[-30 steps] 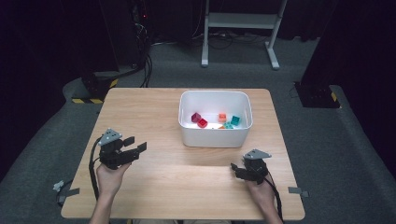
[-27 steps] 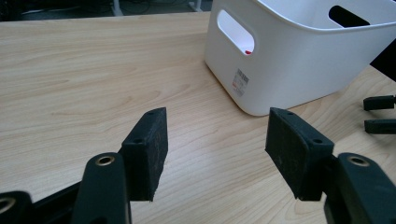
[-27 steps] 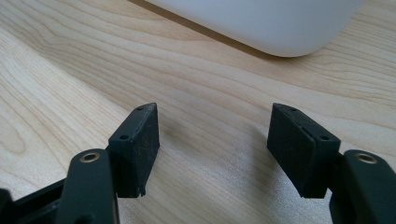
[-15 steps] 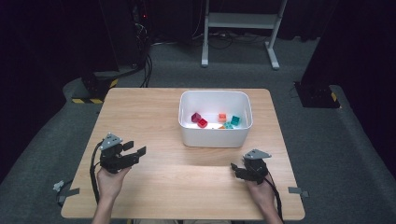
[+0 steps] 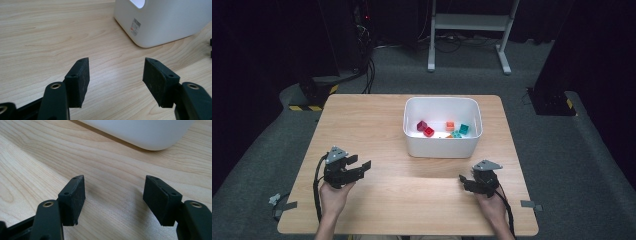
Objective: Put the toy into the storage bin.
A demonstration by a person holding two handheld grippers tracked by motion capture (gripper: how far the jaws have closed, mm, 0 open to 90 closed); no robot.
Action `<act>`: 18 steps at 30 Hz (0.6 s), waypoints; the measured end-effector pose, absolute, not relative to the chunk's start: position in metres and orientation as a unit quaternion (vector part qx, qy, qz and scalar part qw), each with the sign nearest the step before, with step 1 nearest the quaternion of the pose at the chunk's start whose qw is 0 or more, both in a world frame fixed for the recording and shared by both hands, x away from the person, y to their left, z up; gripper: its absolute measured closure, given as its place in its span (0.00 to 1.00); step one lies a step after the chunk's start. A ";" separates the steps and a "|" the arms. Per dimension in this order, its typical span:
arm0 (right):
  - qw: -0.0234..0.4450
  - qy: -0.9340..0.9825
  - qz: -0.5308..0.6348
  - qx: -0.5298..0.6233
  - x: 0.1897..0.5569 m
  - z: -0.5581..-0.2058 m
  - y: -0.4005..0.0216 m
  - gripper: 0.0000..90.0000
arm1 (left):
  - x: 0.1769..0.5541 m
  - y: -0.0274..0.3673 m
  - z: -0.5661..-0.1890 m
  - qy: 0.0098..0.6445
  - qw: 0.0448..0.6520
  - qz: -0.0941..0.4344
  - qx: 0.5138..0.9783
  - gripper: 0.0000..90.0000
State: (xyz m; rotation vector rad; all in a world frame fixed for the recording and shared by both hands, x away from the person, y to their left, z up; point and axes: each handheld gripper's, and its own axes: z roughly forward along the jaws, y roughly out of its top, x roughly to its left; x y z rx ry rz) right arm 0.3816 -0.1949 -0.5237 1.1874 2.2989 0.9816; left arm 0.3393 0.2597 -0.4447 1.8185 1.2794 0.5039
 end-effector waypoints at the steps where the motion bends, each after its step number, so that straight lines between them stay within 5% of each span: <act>1: 0.186 0.816 0.348 0.422 0.382 -0.524 -0.195 0.38 | 0.339 0.259 -0.446 0.510 0.414 0.203 0.726 0.42; 18: 0.186 0.816 0.348 0.422 0.382 -0.524 -0.195 0.38 | 0.341 0.255 -0.469 0.524 0.397 0.199 0.727 0.42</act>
